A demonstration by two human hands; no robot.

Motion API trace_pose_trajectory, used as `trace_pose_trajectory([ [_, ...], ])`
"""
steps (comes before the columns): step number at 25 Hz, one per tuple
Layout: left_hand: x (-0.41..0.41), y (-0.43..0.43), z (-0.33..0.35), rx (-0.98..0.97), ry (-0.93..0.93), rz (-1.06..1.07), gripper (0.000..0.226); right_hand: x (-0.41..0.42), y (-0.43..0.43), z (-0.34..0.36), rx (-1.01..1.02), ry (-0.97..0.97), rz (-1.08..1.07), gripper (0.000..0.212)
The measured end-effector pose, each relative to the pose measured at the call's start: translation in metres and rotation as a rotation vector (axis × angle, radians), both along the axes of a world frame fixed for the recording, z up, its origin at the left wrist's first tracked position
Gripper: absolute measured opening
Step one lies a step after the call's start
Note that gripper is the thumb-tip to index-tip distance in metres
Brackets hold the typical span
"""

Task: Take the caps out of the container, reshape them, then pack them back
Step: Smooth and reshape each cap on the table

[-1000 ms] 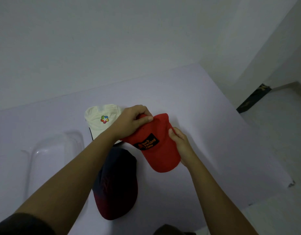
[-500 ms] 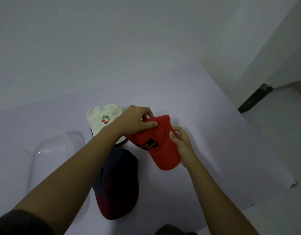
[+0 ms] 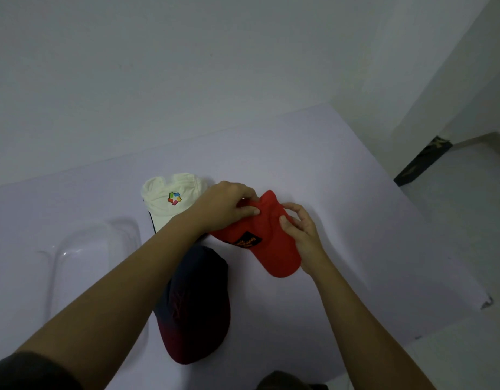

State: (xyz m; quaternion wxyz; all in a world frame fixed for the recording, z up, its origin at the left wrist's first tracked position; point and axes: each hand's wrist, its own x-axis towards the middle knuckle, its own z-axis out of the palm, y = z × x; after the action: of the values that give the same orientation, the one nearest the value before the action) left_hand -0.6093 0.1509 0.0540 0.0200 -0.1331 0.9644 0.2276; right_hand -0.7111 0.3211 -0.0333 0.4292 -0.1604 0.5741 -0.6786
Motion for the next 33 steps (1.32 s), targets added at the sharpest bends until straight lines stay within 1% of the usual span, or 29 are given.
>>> trace_pose_trajectory([
  [2, -0.001, -0.001, 0.001, 0.069, -0.031, 0.008, 0.017, 0.0, 0.0, 0.0, -0.009, 0.062, 0.052, 0.033],
  [4, -0.002, -0.001, 0.003, 0.154, -0.06, 0.006, 0.014, 0.002, -0.001, 0.0, -0.022, 0.119, 0.093, 0.034],
  [7, -0.006, -0.001, 0.006, 0.222, -0.066, 0.002, 0.014, 0.003, 0.0, -0.001, -0.005, 0.186, 0.116, 0.028],
  [9, -0.009, 0.0, 0.007, 0.215, -0.071, -0.002, 0.014, 0.0, 0.001, 0.0, 0.006, 0.181, 0.135, 0.021],
  [11, -0.011, 0.001, 0.005, 0.148, -0.083, -0.013, 0.015, -0.006, 0.001, 0.002, 0.015, 0.166, 0.199, 0.016],
  [13, -0.012, 0.002, 0.002, 0.078, -0.094, -0.015, 0.016, -0.009, -0.002, 0.005, 0.001, 0.108, 0.228, 0.022],
  [15, -0.013, 0.004, 0.001, 0.076, -0.065, -0.015, 0.017, -0.01, -0.005, 0.007, -0.013, 0.047, 0.171, 0.036],
  [16, -0.014, 0.006, 0.003, 0.097, -0.03, -0.014, 0.016, -0.01, -0.006, 0.008, -0.016, 0.058, 0.141, 0.036],
  [18, -0.015, 0.008, 0.01, 0.162, 0.051, -0.002, 0.013, -0.008, -0.008, 0.012, -0.008, 0.143, 0.123, 0.028],
  [20, -0.016, 0.009, 0.018, 0.202, 0.09, -0.007, 0.013, -0.007, -0.01, 0.016, 0.017, 0.185, 0.092, 0.034],
  [22, -0.019, 0.01, 0.022, 0.155, 0.084, -0.024, 0.014, -0.008, -0.013, 0.019, 0.022, 0.187, 0.069, 0.04],
  [26, -0.027, 0.009, 0.026, -0.054, -0.018, 0.022, 0.027, -0.009, -0.014, 0.015, 0.034, 0.128, 0.015, 0.034],
  [28, -0.029, 0.009, 0.028, -0.064, -0.03, 0.037, 0.034, -0.006, -0.016, 0.014, 0.053, 0.096, 0.004, 0.037],
  [30, -0.028, 0.01, 0.033, 0.002, 0.072, 0.099, 0.045, -0.004, -0.019, 0.016, 0.083, 0.055, 0.007, 0.037],
  [31, -0.027, 0.008, 0.035, 0.05, 0.156, 0.172, 0.048, -0.004, -0.021, 0.015, 0.109, 0.031, 0.003, 0.039],
  [33, -0.021, 0.0, 0.035, 0.185, 0.31, 0.375, 0.044, -0.007, -0.021, 0.009, 0.154, -0.05, -0.053, 0.047],
])
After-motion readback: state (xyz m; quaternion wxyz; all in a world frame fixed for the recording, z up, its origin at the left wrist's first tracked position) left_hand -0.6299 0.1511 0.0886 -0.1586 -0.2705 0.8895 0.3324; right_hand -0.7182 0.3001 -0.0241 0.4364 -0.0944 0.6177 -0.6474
